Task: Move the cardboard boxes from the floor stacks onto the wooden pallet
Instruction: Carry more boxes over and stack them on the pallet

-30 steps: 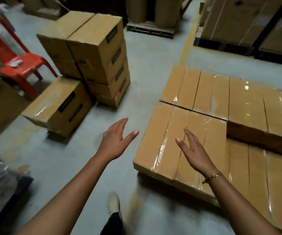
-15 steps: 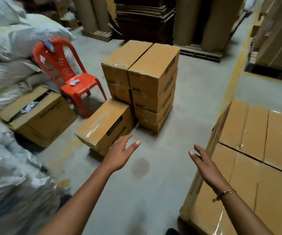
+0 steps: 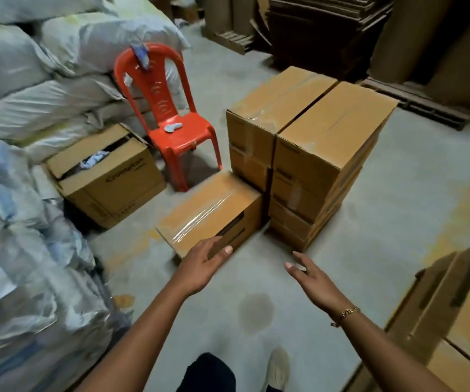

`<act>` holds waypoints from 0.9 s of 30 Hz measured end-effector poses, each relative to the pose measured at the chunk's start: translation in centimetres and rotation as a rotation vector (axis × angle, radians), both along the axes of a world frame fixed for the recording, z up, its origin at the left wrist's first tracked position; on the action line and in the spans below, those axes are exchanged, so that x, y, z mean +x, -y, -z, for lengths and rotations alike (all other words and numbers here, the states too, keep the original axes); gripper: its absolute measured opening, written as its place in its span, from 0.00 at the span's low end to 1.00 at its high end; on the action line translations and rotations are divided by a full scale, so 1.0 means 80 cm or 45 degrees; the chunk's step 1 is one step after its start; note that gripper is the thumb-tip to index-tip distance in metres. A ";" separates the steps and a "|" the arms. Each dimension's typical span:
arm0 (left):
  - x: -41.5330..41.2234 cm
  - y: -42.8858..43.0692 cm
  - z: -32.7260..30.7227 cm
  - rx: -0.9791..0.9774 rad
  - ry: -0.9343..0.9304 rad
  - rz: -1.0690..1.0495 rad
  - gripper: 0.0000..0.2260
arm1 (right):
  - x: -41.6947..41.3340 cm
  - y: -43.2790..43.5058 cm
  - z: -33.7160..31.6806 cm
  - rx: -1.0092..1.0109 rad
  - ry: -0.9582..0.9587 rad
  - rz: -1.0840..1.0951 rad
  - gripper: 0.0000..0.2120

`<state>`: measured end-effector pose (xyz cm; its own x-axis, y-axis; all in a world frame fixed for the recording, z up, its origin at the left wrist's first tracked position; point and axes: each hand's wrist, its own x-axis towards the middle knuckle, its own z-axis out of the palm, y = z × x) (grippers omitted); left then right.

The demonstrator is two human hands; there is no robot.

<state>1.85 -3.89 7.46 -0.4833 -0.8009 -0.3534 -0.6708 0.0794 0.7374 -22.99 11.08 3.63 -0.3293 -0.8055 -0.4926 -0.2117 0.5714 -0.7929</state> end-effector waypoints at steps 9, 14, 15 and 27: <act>0.047 0.177 0.057 0.046 0.102 -0.073 0.27 | 0.043 0.192 0.065 0.096 0.104 -0.090 0.34; 0.083 0.313 0.121 0.127 0.171 0.019 0.25 | 0.105 0.297 0.138 0.170 0.197 0.077 0.30; 0.089 0.344 0.139 0.136 0.189 0.045 0.25 | 0.118 0.319 0.157 0.187 0.219 0.116 0.30; 0.149 0.570 0.423 0.105 0.403 0.104 0.27 | 0.224 0.501 0.421 0.358 0.416 0.649 0.41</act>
